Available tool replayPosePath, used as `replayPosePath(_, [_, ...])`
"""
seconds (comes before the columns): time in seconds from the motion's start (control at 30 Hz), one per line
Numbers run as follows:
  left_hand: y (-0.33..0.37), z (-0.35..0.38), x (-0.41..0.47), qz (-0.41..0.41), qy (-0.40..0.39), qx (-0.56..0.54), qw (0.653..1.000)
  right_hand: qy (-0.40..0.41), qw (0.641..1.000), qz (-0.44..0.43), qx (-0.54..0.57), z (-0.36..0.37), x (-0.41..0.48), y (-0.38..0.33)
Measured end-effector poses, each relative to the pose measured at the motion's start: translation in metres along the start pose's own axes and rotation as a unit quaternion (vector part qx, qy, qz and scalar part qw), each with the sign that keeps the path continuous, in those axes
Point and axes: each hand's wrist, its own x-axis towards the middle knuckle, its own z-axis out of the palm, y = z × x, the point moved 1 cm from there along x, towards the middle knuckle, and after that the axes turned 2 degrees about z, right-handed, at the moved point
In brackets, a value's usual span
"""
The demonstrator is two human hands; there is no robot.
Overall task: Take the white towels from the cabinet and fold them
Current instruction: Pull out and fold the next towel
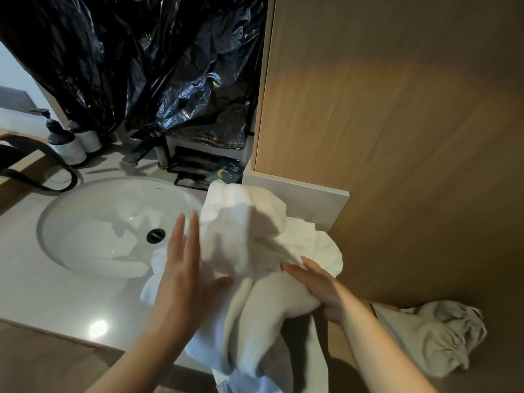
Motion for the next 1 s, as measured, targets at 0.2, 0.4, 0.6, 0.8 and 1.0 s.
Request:
replayPosePath(0.2, [-0.014, 0.004, 0.009, 0.028, -0.172, 0.012, 0.985, 0.056, 0.993, -0.102, 0.012, -0.004, -0.011, -0.019])
replayPosePath(0.4, [0.003, -0.015, 0.019, -0.044, -0.191, -0.106, 0.975, -0.018, 0.977, -0.179, 0.114, 0.009, -0.037, -0.055])
replayPosePath(0.6, [0.021, -0.018, 0.041, -0.016, -0.075, -0.225, 0.971, -0.071, 0.947, -0.276, 0.148, 0.014, -0.055, -0.11])
replayPosePath(0.8, [-0.037, 0.042, 0.052, -0.088, -0.136, -0.074, 0.984, -0.028, 0.958, -0.249, -0.138, 0.013, -0.012, -0.09])
replayPosePath(1.0, [-0.044, 0.051, 0.059, -0.086, -0.168, -0.07, 0.98, 0.008, 0.955, -0.214, -0.203, 0.005, 0.007, -0.052])
